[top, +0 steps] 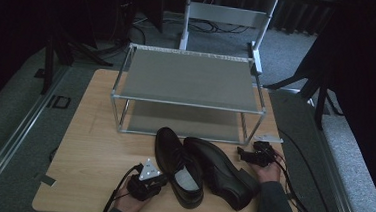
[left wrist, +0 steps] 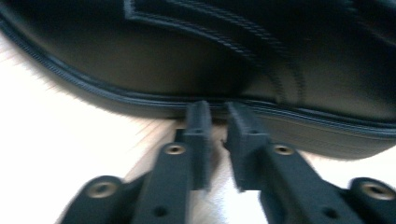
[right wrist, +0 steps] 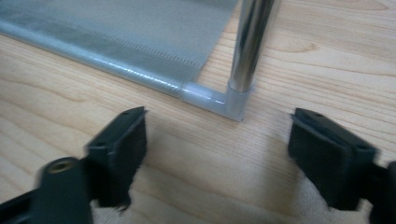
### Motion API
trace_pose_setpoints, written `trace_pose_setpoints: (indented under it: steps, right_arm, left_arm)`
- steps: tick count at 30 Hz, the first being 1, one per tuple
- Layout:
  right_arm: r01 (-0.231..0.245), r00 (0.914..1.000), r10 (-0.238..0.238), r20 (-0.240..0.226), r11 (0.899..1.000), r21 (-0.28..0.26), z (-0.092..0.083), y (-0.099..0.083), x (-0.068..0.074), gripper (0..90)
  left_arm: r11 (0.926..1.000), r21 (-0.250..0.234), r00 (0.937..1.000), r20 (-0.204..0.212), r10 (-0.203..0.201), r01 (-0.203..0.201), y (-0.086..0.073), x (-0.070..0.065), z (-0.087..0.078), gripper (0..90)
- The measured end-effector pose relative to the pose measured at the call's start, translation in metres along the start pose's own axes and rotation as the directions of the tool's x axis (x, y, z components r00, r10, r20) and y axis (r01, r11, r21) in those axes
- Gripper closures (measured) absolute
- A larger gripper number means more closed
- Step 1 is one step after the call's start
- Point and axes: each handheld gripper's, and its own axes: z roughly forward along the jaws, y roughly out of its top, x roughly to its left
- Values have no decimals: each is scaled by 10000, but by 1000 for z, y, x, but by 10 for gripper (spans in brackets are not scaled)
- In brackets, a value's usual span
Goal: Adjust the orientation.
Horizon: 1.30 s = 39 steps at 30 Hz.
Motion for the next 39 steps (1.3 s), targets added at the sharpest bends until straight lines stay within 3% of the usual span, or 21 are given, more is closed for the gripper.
trace_pose_setpoints:
  steps: [1, 3, 5, 7, 9, 13, 14, 17, 22, 23, 27, 29, 33, 39]
  right_arm:
    - [49, 10000, -49, 74, 10000, 51, -5, 2, 1, 405]
    - [48, 9999, -49, -120, 10000, -44, -11, 3, 3, 458]
    - [3, 9997, -6, -261, 10000, -93, -16, 5, 4, 473]
    - [178, 9974, -209, -690, 9988, -446, -32, 9, 10, 472]
    - [314, 9963, -360, -781, 9978, -584, -38, 11, 13, 473]
    - [1159, 9864, -1251, -1067, 9894, -880, -66, 17, 33, 473]
    - [1159, 9864, -1251, -1067, 9894, -880, -66, 17, 33, 473]
    - [1677, 9746, -1812, -1316, 9800, -1075, -83, 19, 46, 476]
    - [1809, 9638, -2017, -1743, 9751, -1282, -97, 18, 55, 528]
    - [1901, 9576, -2131, -1939, 9731, -1304, -103, 16, 60, 572]
    - [2088, 9490, -2335, -2121, 9690, -1323, -111, 13, 65, 665]
    - [2356, 9381, -2626, -2257, 9618, -1394, -118, 9, 72, 769]
    - [2688, 9252, -2964, -2368, 9526, -1422, -124, 3, 80, 872]
    - [2897, 9182, -3150, -2403, 9476, -1349, -129, -3, 88, 898]
  left_arm:
    - [9998, -2, 9998, 20, -188, 188, 0, 3, 0, 697]
    - [9998, -4, 9997, -91, -206, 206, -1, 4, 0, 675]
    - [9998, 15, 9996, -189, -211, 212, -1, 5, 0, 655]
    - [9998, 33, 9988, -433, -210, 212, -2, 7, -1, 617]
    - [9997, 61, 9984, -511, -239, 242, -2, 8, -2, 604]
    - [9991, 54, 9960, -786, -424, 430, -4, 12, -5, 594]
    - [9988, 83, 9952, -856, -470, 479, -4, 13, -5, 594]
    - [9980, 142, 9935, -966, -597, 614, -5, 16, -6, 588]
    - [9974, 197, 9925, -1029, -666, 689, -6, 17, -5, 582]
    - [9976, 202, 9925, -1042, -644, 669, -6, 16, -5, 582]
    - [9979, 213, 9927, -1051, -591, 617, -6, 15, -5, 582]
    - [9980, 211, 9927, -1057, -577, 602, -7, 15, -5, 582]
    - [9980, 189, 9927, -1051, -584, 607, -7, 15, -5, 582]
    - [9980, 180, 9927, -1050, -585, 608, -7, 15, -5, 578]
